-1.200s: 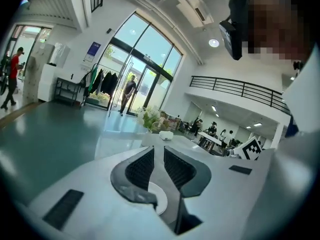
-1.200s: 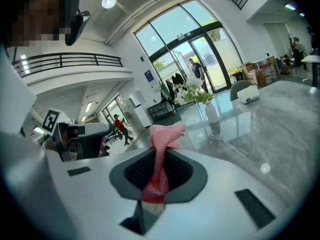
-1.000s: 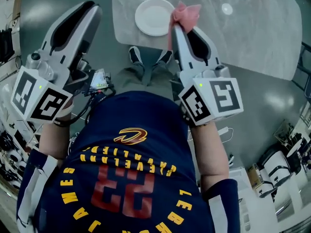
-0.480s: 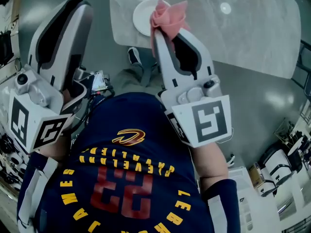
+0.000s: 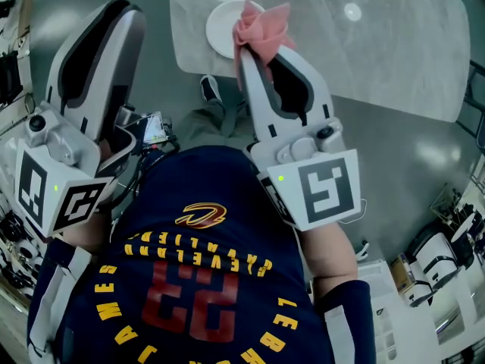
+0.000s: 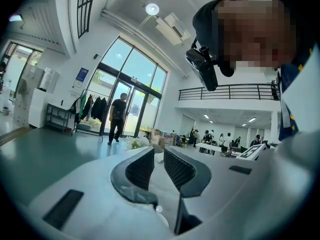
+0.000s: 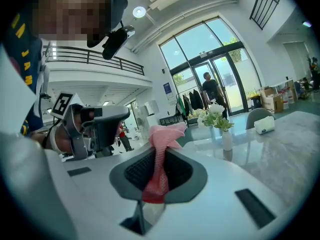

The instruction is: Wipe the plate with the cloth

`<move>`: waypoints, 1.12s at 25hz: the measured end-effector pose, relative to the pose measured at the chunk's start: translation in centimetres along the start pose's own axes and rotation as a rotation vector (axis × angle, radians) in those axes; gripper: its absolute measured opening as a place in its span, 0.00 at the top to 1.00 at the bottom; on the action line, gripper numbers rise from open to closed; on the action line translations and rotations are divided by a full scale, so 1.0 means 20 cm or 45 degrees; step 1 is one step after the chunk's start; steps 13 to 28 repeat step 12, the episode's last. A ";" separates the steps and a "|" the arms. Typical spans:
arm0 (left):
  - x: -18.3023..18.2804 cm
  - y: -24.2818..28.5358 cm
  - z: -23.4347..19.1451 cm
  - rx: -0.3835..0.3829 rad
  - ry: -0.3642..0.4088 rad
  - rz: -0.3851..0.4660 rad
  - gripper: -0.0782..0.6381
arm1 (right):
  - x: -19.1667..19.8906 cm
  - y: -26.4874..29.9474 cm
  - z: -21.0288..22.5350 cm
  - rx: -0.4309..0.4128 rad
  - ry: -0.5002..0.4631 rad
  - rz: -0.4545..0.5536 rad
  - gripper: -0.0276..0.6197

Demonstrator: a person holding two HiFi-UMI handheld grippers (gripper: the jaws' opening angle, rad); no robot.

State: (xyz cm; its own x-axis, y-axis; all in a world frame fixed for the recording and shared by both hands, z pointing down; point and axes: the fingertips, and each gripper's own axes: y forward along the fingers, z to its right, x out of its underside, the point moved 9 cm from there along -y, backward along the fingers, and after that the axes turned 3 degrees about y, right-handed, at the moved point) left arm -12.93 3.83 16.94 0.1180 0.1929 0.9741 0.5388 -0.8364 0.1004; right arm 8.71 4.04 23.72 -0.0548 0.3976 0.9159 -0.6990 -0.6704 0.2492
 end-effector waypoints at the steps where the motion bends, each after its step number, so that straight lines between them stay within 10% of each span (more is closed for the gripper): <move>1: -0.01 0.00 0.00 0.001 0.002 0.001 0.80 | 0.00 0.00 0.00 -0.001 0.000 0.000 0.90; 28: 0.01 -0.01 0.00 -0.004 -0.003 -0.037 0.80 | 0.00 0.00 0.00 0.008 -0.012 -0.024 0.90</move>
